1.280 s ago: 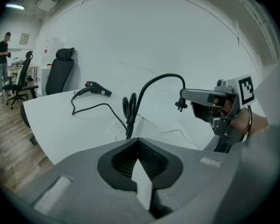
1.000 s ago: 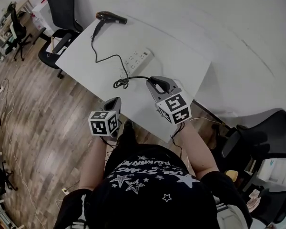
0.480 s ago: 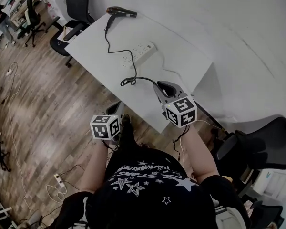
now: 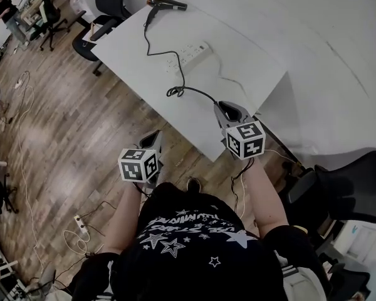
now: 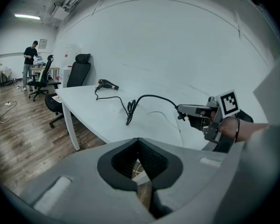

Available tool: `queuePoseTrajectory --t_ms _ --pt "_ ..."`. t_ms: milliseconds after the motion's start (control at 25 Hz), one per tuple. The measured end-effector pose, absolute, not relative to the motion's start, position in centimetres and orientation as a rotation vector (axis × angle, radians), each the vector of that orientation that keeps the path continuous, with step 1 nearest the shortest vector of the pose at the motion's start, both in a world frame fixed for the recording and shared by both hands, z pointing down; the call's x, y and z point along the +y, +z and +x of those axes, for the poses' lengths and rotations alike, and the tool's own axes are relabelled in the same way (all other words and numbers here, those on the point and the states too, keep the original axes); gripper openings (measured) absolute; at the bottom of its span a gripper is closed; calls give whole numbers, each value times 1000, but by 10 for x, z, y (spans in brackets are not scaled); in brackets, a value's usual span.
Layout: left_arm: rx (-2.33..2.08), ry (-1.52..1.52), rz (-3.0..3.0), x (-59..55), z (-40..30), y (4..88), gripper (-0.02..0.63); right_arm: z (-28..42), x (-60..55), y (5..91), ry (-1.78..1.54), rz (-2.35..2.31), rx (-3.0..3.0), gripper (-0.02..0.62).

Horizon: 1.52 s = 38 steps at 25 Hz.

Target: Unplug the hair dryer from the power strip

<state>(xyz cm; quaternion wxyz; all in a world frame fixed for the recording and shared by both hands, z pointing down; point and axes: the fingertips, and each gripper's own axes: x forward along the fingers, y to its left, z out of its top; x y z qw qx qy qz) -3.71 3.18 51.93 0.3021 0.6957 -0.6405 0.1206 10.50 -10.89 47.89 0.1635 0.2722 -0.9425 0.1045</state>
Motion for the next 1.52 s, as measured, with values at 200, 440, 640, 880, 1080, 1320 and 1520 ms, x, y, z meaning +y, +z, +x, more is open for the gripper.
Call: queuePoseTrajectory --t_ms 200,440,640,880,1080,1320,1520 --pt "-1684 313 1826 45 -42 529 8 110 -103 507 298 793 -2619 58" --pt "-1633 312 1823 67 -42 541 8 121 -77 541 360 835 -2530 57" --pt "-1589 321 1827 85 -39 551 8 130 -55 572 429 886 -2455 54" --pt "-1560 327 1832 109 -38 557 8 141 -45 596 557 994 -2388 55" --pt "-1551 329 1833 128 -40 561 8 146 -37 609 579 1064 -2332 54" --pt "-1560 315 1844 142 -44 556 8 148 -30 595 517 1118 -2348 95" --pt "-1580 285 1868 154 -44 543 8 153 -21 566 480 1190 -2403 9"
